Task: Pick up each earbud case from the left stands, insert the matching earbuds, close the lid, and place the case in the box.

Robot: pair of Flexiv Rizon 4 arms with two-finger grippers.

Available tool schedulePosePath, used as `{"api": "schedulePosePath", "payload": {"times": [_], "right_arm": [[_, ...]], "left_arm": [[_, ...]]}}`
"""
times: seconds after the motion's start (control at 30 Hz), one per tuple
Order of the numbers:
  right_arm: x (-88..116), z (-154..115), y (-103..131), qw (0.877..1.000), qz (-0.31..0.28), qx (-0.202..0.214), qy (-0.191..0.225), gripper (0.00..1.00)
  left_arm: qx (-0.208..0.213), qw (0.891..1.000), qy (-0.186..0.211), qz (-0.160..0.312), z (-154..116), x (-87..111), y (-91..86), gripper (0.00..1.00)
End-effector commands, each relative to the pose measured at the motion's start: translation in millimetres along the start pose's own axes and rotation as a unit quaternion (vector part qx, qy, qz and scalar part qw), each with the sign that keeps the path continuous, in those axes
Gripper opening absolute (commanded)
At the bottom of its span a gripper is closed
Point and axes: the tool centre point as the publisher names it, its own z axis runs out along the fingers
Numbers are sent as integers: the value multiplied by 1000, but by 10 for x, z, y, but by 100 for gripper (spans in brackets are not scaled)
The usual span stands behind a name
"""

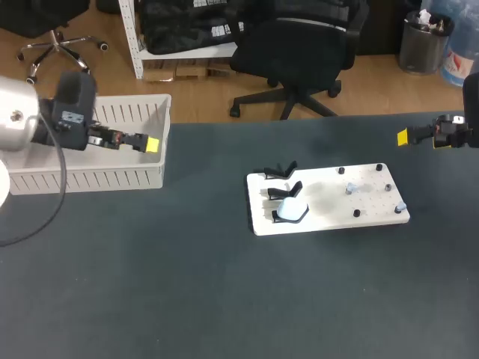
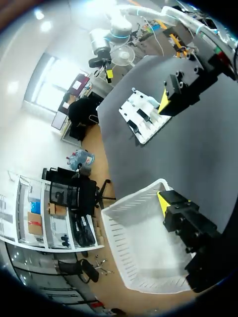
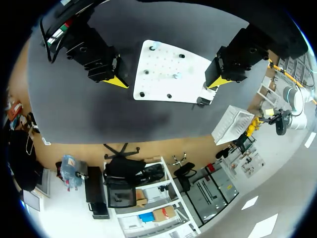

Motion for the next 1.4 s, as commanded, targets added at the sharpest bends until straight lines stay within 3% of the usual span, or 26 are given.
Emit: {"api": "schedulePosePath", "payload": {"times": [0.03,0.27,0.5,1.0,1.4], "right_arm": [[-4,-2,-1,1000,0,1,1,100],[-4,-2,-1,1000,0,1,1,100],[-4,-2,-1,1000,0,1,1,100],[-4,-2,-1,1000,0,1,1,100],[-4,-2,-1,1000,0,1,1,100]], "left_arm": [[35,996,-16,86,163,-43,-112,100],[95,977,-25,191,328,-4,-436,100],[136,958,-31,251,524,61,-690,100],[210,926,-40,311,902,298,-1126,100],[223,923,-31,312,1354,507,-1277,100]]}}
